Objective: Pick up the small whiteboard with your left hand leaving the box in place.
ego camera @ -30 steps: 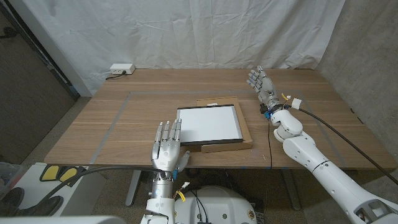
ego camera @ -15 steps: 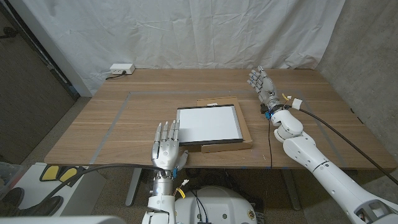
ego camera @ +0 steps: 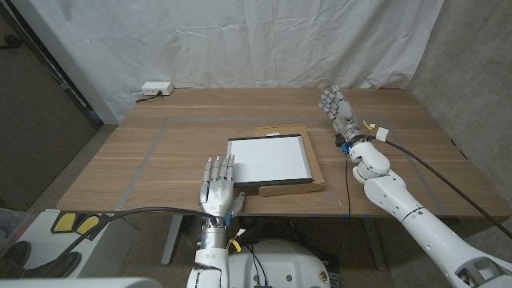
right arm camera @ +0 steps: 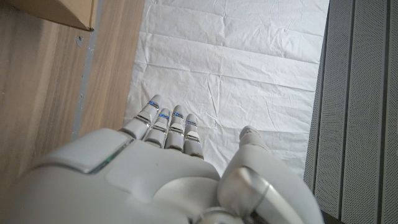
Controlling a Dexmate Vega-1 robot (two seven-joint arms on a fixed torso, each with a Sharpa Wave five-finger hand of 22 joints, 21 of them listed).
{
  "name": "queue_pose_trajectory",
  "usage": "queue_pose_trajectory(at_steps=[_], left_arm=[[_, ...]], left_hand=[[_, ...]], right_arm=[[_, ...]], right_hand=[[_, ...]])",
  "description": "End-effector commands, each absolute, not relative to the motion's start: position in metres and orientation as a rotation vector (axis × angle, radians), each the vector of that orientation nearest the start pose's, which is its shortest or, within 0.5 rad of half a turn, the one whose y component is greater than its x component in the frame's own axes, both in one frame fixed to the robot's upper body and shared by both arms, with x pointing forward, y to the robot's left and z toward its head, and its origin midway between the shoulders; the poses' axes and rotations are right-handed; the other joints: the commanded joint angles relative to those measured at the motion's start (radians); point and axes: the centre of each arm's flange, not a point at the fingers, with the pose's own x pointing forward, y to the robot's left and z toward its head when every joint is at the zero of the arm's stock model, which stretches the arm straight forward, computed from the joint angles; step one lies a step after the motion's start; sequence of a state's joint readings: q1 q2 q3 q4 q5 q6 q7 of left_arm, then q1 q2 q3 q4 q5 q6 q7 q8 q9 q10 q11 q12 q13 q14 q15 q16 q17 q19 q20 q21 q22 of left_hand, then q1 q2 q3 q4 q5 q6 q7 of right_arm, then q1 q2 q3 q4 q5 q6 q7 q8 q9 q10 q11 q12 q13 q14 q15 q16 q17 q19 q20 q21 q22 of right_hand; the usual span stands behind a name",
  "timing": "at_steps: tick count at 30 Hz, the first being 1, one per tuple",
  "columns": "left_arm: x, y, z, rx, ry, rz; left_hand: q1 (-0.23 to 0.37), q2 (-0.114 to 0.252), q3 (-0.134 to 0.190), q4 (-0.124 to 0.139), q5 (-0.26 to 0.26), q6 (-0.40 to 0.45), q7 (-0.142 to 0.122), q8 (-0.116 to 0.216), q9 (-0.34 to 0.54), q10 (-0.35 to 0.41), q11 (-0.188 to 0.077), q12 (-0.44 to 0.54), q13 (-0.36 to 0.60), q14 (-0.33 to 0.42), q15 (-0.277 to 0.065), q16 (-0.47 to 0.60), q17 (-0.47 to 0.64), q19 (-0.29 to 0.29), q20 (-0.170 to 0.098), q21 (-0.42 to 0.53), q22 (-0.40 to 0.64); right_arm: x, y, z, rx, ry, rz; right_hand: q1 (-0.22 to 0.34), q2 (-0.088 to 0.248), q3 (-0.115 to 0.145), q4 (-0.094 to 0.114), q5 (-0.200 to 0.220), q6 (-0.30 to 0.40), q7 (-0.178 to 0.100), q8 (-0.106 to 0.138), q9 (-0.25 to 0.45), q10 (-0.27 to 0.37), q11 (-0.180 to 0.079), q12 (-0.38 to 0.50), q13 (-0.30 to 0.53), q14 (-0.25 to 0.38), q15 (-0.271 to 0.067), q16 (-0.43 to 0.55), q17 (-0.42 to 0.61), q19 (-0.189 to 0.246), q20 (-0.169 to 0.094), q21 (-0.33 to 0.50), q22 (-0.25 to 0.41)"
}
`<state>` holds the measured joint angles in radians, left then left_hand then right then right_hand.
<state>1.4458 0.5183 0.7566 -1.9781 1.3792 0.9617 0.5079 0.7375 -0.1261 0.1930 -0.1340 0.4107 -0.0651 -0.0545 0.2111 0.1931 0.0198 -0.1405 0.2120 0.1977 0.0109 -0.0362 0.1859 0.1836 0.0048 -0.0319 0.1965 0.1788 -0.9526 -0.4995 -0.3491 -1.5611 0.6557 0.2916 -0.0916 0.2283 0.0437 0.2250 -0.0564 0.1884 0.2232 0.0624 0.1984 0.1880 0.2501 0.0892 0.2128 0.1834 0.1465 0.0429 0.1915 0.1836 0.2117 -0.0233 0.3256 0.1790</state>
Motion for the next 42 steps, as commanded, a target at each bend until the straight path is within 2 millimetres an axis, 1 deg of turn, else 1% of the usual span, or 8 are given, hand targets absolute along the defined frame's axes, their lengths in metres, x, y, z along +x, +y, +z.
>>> queue_pose_trajectory(at_steps=[1,2,16,21,22,29,36,42], left_arm=[[0.432,0.153,-0.198,1.585,-0.549,0.725],[0.432,0.153,-0.198,1.584,-0.549,0.725],[0.443,0.154,-0.199,1.567,-0.563,0.719],[0.445,0.153,-0.199,1.558,-0.572,0.721],[0.445,0.153,-0.200,1.556,-0.574,0.720],[0.446,0.154,-0.200,1.544,-0.576,0.723],[0.446,0.152,-0.201,1.528,-0.588,0.737],[0.447,0.150,-0.201,1.527,-0.591,0.742]], left_hand=[[0.013,0.000,-0.004,-0.002,0.006,0.020,-0.004,0.011,0.004,0.017,-0.006,0.010,0.002,0.017,-0.043,0.013,0.003,0.012,-0.043,0.007,0.003],[0.014,0.001,-0.004,-0.002,0.006,0.021,-0.005,0.012,0.004,0.021,-0.009,0.011,0.002,0.019,-0.043,0.013,0.003,0.011,-0.043,0.007,0.003],[0.025,0.008,-0.004,-0.001,0.010,0.051,-0.010,0.020,0.004,0.043,-0.012,0.017,0.002,0.031,-0.050,0.015,0.003,0.023,-0.048,0.011,0.003],[0.033,0.012,-0.003,-0.002,0.012,0.058,-0.014,0.021,0.004,0.052,-0.020,0.018,0.001,0.039,-0.052,0.016,0.002,0.029,-0.051,0.013,0.003],[0.036,0.014,-0.003,-0.002,0.012,0.063,-0.015,0.022,0.003,0.054,-0.020,0.018,0.001,0.046,-0.057,0.018,0.002,0.033,-0.053,0.014,0.003],[0.052,0.025,0.003,-0.005,0.015,0.077,-0.018,0.026,0.003,0.060,-0.022,0.018,0.001,0.053,-0.058,0.018,0.002,0.044,-0.060,0.017,0.002],[0.076,0.042,0.013,-0.008,0.017,0.091,-0.018,0.029,0.003,0.068,-0.028,0.017,0.000,0.065,-0.062,0.019,0.001,0.055,-0.074,0.019,0.002],[0.092,0.055,0.020,-0.010,0.017,0.097,-0.015,0.030,0.003,0.071,-0.026,0.016,0.000,0.064,-0.062,0.016,0.001,0.052,-0.073,0.017,0.002]], right_arm=[[0.608,-0.252,-0.009,0.145,-0.692,0.223],[0.608,-0.252,-0.009,0.146,-0.692,0.224],[0.608,-0.254,-0.011,0.147,-0.687,0.220],[0.609,-0.254,-0.013,0.149,-0.685,0.221],[0.609,-0.254,-0.013,0.149,-0.684,0.221],[0.609,-0.254,-0.015,0.154,-0.684,0.219],[0.609,-0.255,-0.015,0.154,-0.686,0.217],[0.611,-0.255,-0.016,0.166,-0.688,0.217]], right_hand=[[0.004,0.003,0.003,-0.005,0.001,0.008,-0.006,-0.001,0.004,0.005,0.000,0.001,0.003,0.010,0.004,-0.001,0.002,0.010,0.000,-0.001,0.004],[0.005,0.002,0.003,-0.005,0.001,0.007,-0.007,-0.001,0.004,0.005,-0.001,0.001,0.003,0.010,0.004,-0.001,0.002,0.010,-0.001,-0.002,0.004],[0.013,0.000,0.004,-0.012,0.003,0.008,-0.006,-0.001,0.004,0.006,-0.001,0.001,0.003,0.011,0.004,-0.002,0.001,0.012,-0.001,-0.005,0.004],[0.016,-0.001,0.004,-0.014,0.003,0.008,-0.006,-0.001,0.004,0.006,-0.001,0.001,0.003,0.011,0.004,-0.002,0.000,0.013,-0.001,-0.007,0.004],[0.016,-0.001,0.004,-0.015,0.003,0.008,-0.006,-0.001,0.004,0.006,-0.001,0.002,0.003,0.011,0.004,-0.002,0.000,0.013,-0.001,-0.007,0.004],[0.018,-0.002,0.003,-0.017,0.003,0.008,-0.007,-0.001,0.004,0.006,0.000,0.001,0.003,0.010,0.004,-0.003,0.000,0.014,-0.001,-0.009,0.004],[0.019,-0.002,0.003,-0.018,0.004,0.009,-0.006,-0.001,0.004,0.007,0.000,0.001,0.003,0.011,0.004,-0.002,0.000,0.015,0.000,-0.011,0.004],[0.021,-0.003,0.003,-0.020,0.004,0.009,-0.007,-0.001,0.004,0.010,-0.001,0.003,0.003,0.013,0.004,-0.002,0.000,0.017,0.001,-0.012,0.004]])
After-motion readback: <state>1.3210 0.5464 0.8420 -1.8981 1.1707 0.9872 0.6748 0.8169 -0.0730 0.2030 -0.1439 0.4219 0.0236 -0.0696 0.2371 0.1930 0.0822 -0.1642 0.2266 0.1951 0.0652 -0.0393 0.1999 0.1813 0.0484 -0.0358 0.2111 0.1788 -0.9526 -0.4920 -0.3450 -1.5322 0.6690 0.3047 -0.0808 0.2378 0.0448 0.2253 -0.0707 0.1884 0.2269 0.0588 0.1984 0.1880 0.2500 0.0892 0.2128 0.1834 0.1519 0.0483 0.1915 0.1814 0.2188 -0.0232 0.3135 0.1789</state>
